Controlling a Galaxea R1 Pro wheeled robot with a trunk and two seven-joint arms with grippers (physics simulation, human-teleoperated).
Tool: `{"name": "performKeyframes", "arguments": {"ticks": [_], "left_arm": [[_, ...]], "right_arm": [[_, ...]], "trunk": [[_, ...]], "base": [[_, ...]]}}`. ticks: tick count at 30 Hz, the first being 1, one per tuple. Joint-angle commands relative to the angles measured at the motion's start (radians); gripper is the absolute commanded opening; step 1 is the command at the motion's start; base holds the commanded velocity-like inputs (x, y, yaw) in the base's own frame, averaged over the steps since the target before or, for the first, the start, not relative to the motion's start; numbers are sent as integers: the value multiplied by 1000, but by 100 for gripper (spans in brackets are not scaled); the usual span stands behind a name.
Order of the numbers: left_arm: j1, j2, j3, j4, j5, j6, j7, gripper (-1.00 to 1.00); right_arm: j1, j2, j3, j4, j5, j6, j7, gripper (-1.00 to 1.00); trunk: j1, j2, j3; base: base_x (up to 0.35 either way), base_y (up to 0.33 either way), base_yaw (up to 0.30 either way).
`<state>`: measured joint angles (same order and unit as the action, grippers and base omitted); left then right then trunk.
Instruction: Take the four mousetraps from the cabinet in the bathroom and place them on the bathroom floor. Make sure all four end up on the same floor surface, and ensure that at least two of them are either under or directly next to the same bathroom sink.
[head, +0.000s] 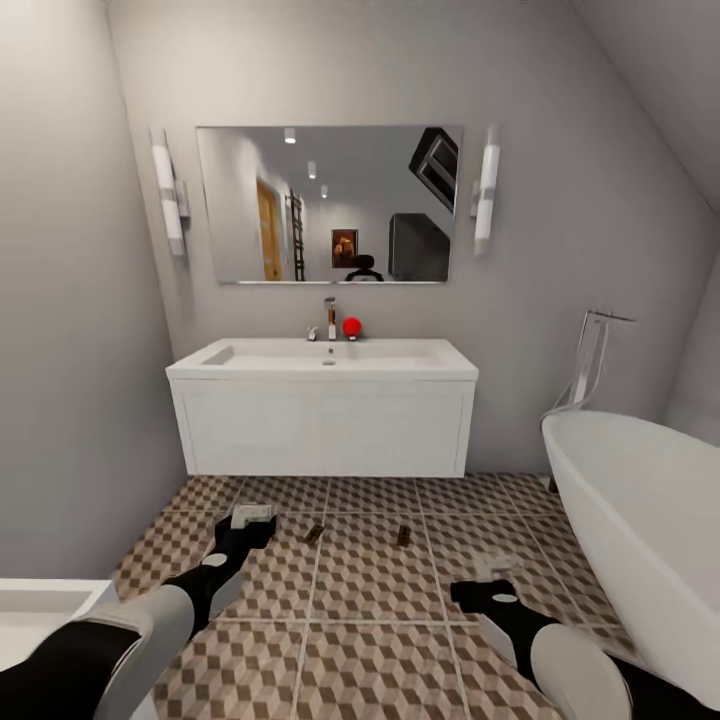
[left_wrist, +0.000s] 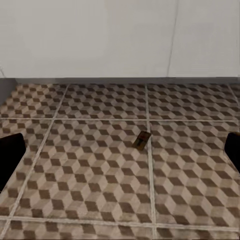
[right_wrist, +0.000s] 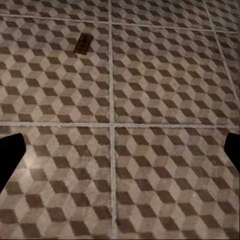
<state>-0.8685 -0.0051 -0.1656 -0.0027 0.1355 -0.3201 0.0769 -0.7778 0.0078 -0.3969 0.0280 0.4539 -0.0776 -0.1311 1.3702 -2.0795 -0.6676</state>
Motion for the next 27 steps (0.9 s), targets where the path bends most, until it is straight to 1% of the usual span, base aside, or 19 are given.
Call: {"name": "performKeyframes", "arguments": {"ticks": [1,4,5,12,13,19,20,21,27], "left_arm": [[8,2,-9,1,11,-3,3,100],[38,10,-9,1,19,-1,3,100],[38,10,-9,1,19,-1,3,100],[107,27,-9,2,51,6,2,100],[107,27,-9,2,51,6,2,100],[165,34,-9,1,70,44,1,100],[174,34,-9,2,72,53,1,100],[174,34,-9,2,72,53,1,100],[231,37,-9,2,76,99,0,100]], "right_arm": [[6,-3,-8,3,10,-4,-7,100],[21,-9,-8,3,9,-3,-11,100],[21,-9,-8,3,9,-3,-11,100],[46,-14,-7,4,8,2,-14,100],[46,-14,-7,4,8,2,-14,100],[108,-15,-7,4,8,26,-18,100],[121,-15,-7,4,8,30,-19,100],[121,-15,-7,4,8,30,-19,100],[199,-16,-8,4,8,43,-19,100]], "trunk": [[-4,7,2],[-16,28,12],[-19,35,15],[-46,84,37],[-50,91,40],[-73,133,59],[-77,140,62],[-81,147,65],[-104,189,84]], "base": [[0,0,0],[0,0,0],[0,0,0],[0,0,0],[0,0,0],[0,0,0],[0,0,0],[0,0,0],[0,0,0]]}}
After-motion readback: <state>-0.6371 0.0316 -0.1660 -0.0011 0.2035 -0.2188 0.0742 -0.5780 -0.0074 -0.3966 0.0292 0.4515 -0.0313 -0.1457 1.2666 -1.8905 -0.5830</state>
